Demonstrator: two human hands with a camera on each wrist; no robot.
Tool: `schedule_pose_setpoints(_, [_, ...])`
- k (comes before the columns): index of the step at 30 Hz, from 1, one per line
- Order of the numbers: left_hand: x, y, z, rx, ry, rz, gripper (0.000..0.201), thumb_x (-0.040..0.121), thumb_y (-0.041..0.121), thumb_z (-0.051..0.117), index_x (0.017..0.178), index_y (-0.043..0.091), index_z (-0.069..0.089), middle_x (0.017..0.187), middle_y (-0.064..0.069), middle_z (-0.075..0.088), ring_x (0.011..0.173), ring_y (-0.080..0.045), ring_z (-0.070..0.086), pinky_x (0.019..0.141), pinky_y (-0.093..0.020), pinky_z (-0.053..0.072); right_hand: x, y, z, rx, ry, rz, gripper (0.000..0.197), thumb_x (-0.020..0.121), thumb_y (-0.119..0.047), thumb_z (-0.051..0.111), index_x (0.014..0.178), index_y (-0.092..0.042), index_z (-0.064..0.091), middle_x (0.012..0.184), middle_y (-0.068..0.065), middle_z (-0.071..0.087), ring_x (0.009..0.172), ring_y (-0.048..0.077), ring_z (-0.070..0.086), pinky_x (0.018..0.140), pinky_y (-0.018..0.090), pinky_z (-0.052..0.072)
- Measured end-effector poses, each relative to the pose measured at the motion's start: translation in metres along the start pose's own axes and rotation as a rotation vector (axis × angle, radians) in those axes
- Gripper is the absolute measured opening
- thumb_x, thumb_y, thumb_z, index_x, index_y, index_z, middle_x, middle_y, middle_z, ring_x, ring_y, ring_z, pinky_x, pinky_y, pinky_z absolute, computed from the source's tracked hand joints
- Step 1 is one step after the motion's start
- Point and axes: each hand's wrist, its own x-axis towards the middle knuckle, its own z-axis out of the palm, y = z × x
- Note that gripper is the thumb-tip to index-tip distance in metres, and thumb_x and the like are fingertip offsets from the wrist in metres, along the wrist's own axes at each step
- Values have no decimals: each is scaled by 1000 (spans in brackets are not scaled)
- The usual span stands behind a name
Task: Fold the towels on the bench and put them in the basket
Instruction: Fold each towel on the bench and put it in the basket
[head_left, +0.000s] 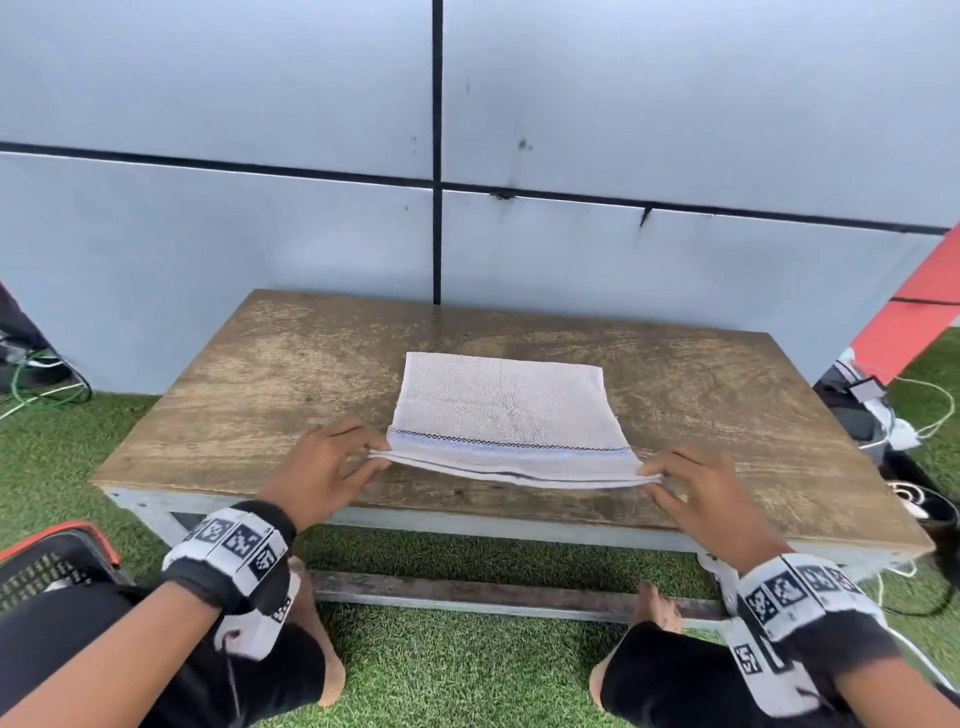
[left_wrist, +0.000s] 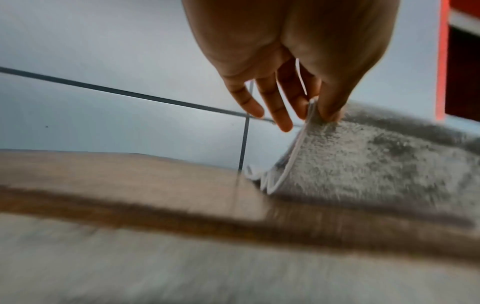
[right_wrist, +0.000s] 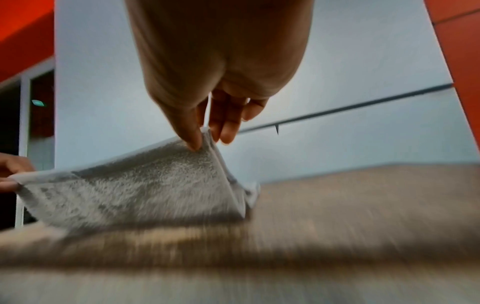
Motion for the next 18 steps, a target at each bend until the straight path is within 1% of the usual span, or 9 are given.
schedule_pose_setpoints(3, [29, 21, -32, 6, 138, -11, 25, 86, 35, 54, 98, 15, 65, 94, 6, 60, 81, -13, 58, 74, -38, 52, 23, -15, -39, -25, 107, -61, 24, 73, -7, 73, 92, -21, 66, 89, -10, 59, 82, 14, 56, 77, 47, 48])
schedule_pose_setpoints(5, [48, 32, -56, 36, 230, -14, 25, 90, 36, 49, 100, 17, 61, 95, 4, 60, 83, -16, 58, 76, -38, 49, 37, -28, -71, -46, 191, -81, 24, 74, -6, 72, 92, -19, 64, 88, -10, 58, 83, 15, 56, 81, 42, 47])
schedule_pose_setpoints(6, [57, 37, -68, 30, 278, -18, 25, 91, 39, 46, 100, 18, 58, 93, 5, 60, 84, -15, 57, 77, -32, 47, 44, -33, -85, -38, 226, -87, 24, 75, -3, 72, 91, -18, 64, 86, -9, 59, 82, 12, 56, 83, 33, 45])
schedule_pose_setpoints(8, [73, 49, -93, -23, 345, -37, 18, 93, 36, 48, 99, 21, 55, 87, 8, 60, 81, -4, 54, 75, -11, 41, 56, -45, -114, 3, 281, -78, 24, 77, 1, 70, 92, -17, 63, 85, -8, 61, 79, 1, 53, 79, 9, 38])
schedule_pose_setpoints(9, [80, 56, -104, -55, 360, -51, 12, 94, 33, 50, 97, 22, 55, 85, 9, 61, 79, -1, 53, 72, -5, 38, 61, -50, -126, 21, 298, -71, 23, 78, 0, 68, 92, -18, 62, 84, -9, 61, 77, -3, 52, 76, 4, 35])
schedule_pose_setpoints(11, [91, 68, -124, -110, 375, -68, 3, 93, 27, 54, 93, 25, 56, 87, 15, 64, 79, 2, 56, 74, -5, 40, 69, -56, -145, 59, 318, -53, 20, 81, -1, 65, 93, -17, 62, 84, -13, 62, 78, -10, 53, 74, 1, 35])
schedule_pose_setpoints(13, [99, 76, -138, -140, 382, -74, 11, 90, 24, 57, 88, 34, 56, 88, 25, 63, 80, 9, 57, 75, -4, 41, 73, -59, -158, 103, 332, -30, 20, 83, -3, 64, 96, -18, 64, 89, -18, 62, 80, -14, 53, 73, 0, 36])
schedule_pose_setpoints(15, [103, 81, -149, -153, 366, -93, 17, 89, 23, 58, 85, 39, 54, 87, 32, 62, 82, 9, 57, 74, -3, 41, 75, -61, -165, 116, 317, -1, 19, 84, -9, 64, 98, -22, 63, 89, -19, 62, 81, -14, 53, 71, 2, 37])
schedule_pose_setpoints(18, [105, 88, -158, -161, 335, -135, 8, 90, 21, 59, 91, 29, 61, 91, 17, 65, 86, -4, 61, 77, -12, 45, 74, -63, -169, 158, 276, 56, 12, 85, -14, 64, 95, -22, 63, 86, -16, 63, 77, -13, 54, 68, 4, 39])
